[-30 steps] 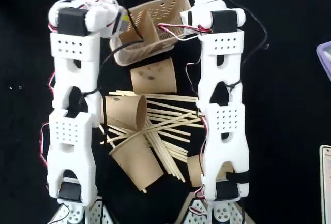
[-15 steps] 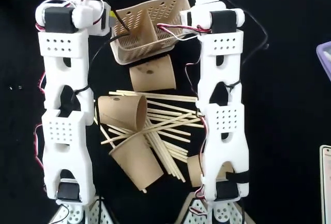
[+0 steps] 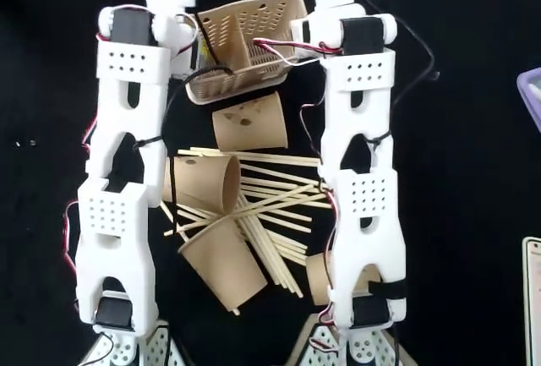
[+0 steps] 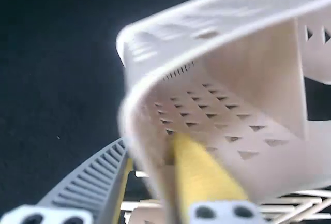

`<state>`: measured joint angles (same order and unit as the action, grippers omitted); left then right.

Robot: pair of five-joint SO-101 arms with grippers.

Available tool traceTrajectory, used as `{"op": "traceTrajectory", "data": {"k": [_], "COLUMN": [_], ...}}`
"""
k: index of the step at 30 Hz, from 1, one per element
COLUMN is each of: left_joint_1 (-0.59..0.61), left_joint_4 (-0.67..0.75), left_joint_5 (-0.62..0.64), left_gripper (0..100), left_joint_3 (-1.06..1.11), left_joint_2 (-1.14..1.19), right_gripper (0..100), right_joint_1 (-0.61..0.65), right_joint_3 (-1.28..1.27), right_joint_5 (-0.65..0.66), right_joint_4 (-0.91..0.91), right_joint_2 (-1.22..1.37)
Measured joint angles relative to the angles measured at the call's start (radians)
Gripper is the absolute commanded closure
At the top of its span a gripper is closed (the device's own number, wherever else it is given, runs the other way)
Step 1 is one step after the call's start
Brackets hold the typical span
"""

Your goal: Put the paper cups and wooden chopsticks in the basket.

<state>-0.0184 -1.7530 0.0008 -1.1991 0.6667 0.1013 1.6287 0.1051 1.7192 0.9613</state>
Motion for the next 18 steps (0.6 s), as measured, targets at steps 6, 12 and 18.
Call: {"op": "traceTrajectory", "data": {"k": [6,12,18], "left_joint_1": [0.023,0.040,0.040], "left_joint_4": [0.003,0.003,0.002], "left_joint_5": [0.005,0.006,0.008], "left_gripper": [97,97,97], "left_joint_3": [0.037,0.064,0.187], "left_joint_2": [-0.008,-0.064,-0.180], "right_gripper": [98.8,98.8,98.8], "right_joint_1": [0.003,0.006,0.006], "right_joint_3": [0.000,-0.008,-0.218], "right_joint_5": [0.000,-0.003,-0.021], "right_joint_4": [0.017,0.017,0.017], "right_joint_2": [-0.018,-0.064,-0.213]}}
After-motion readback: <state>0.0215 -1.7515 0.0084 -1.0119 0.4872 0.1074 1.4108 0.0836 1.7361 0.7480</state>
